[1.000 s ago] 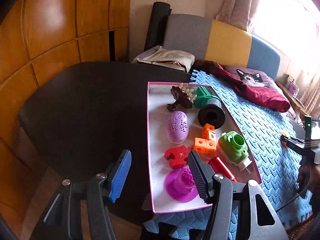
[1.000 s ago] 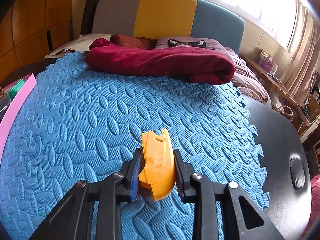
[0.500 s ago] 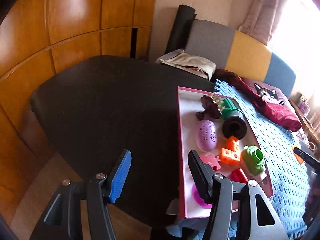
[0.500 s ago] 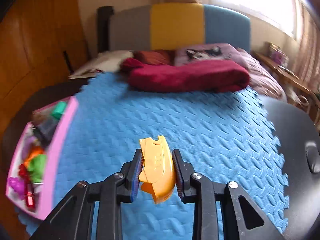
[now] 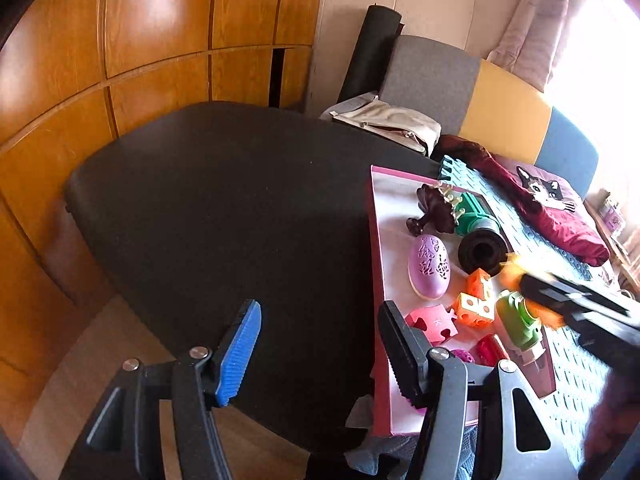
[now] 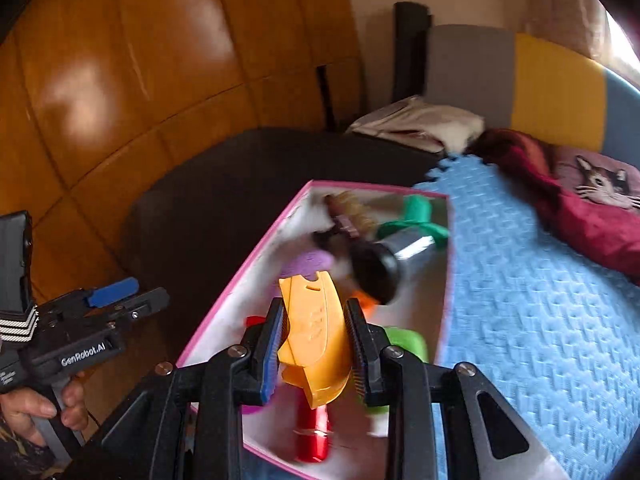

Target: Organize rigid objects

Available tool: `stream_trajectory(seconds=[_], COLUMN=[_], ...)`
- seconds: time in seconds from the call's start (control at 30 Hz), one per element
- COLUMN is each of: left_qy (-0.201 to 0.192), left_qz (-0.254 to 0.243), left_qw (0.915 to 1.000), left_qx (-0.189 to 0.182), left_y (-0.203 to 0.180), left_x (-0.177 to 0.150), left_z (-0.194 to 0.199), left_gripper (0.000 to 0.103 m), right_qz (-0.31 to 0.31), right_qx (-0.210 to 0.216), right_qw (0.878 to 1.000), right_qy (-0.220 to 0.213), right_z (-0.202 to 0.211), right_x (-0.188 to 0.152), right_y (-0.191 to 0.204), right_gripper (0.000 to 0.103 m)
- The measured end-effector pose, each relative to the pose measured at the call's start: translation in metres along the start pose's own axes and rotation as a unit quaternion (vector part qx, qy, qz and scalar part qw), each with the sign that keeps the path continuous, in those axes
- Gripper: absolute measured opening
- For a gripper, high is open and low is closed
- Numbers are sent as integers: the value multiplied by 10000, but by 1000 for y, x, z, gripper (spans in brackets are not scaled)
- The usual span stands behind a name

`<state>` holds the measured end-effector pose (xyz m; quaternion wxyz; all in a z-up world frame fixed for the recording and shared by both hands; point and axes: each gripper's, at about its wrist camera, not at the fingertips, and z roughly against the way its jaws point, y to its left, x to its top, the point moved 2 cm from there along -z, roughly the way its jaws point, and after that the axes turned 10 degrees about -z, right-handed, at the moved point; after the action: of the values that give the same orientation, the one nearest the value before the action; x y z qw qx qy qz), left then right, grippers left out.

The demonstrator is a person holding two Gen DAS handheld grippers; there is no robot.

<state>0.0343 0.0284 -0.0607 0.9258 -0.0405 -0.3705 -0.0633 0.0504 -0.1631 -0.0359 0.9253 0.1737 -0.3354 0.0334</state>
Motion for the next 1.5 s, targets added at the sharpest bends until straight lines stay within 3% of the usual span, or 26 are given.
stream_trajectory(seconds=[0.23, 0.5, 0.8, 0.9, 1.1, 1.33, 1.5], left_qy=[96, 112, -90, -136, -339, -469, -401], left_qz=[-10, -55, -237, -299, -242, -353, -587], left_qw=[9999, 9999, 9996, 9992, 9987, 9979, 9956], left_qx=[-29, 3, 159, 219, 299, 264, 615], left_y=[0, -2, -10, -13, -19, -39, -56], left_x=[-4, -5, 0, 2, 3, 2, -2], left_z=[-6, -9, 1, 5, 20, 35, 40], left_gripper=[63, 64, 77, 81, 102, 103, 103], right_qz=[-25, -18, -217, -226, -306, -670, -749], right_qx=[78, 39, 64, -80, -702, -1231, -1309], right_qw=[9989, 9992, 9996, 9997, 9950, 9852, 9842], right_qy=[462, 391, 168, -33, -639, -982, -930], right_z=[-47, -49, -25, -14, 16, 41, 41], right_x=[-11, -12, -14, -15, -20, -31, -35], right_y=[5, 0, -3, -5, -11, -24, -28], right_gripper=[32, 36, 44, 44, 45, 46, 46])
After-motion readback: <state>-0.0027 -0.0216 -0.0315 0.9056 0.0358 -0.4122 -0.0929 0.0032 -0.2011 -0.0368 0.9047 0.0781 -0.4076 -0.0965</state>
